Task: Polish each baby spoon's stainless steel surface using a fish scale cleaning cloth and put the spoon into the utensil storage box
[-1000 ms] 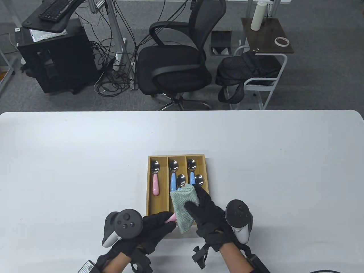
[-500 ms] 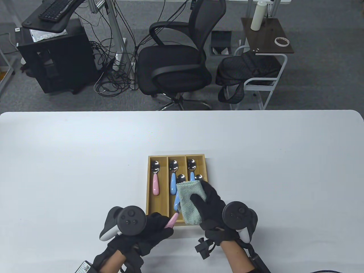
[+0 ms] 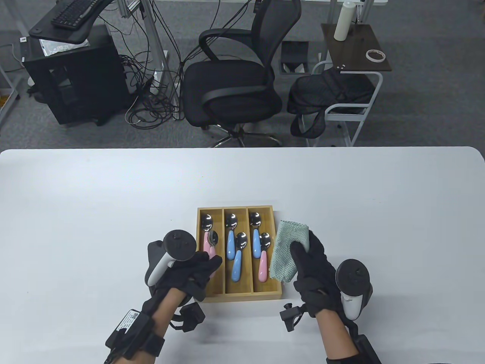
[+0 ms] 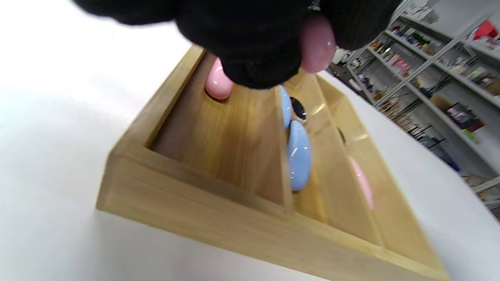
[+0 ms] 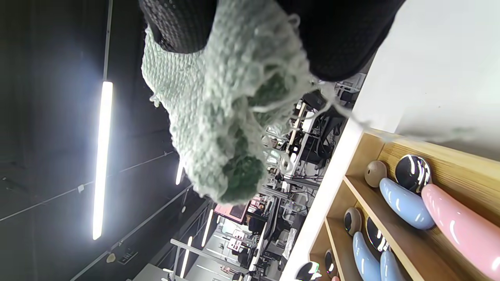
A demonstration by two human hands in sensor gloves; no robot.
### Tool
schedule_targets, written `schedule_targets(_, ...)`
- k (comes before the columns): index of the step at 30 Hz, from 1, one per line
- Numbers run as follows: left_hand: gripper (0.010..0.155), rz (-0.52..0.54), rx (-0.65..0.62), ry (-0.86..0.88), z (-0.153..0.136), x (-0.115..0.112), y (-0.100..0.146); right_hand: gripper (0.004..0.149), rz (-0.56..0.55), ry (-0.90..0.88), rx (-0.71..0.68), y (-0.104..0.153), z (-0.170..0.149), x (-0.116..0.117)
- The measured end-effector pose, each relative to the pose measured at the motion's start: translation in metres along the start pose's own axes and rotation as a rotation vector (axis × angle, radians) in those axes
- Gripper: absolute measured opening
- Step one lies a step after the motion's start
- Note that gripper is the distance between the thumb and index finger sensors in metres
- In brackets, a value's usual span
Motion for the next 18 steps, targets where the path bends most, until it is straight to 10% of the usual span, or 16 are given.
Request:
schedule_targets(11,0.061,0.041,0.091,-0.257,0.006,-0.008,-0.017,0.057,-0.001,-0.009,0.020,-0.001,0.000,-0.005)
schedule_targets(18,0.060,0.137,-0.061,-0.101,-0.003,0.016,0.012,0.053,-0.009,0.133,0.054,-0.007,0.003,-0.014)
Point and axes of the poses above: the tracker on the back of each hand, its own z axis roughly to the thumb side, its own y axis roughly from the fingertips to the wrist, x = y × z, the point moved 2 cm from there along -y, roughly from the wrist to the fingertips, and after that the axes turned 7 degrees about -x, right-handed, at the moved point
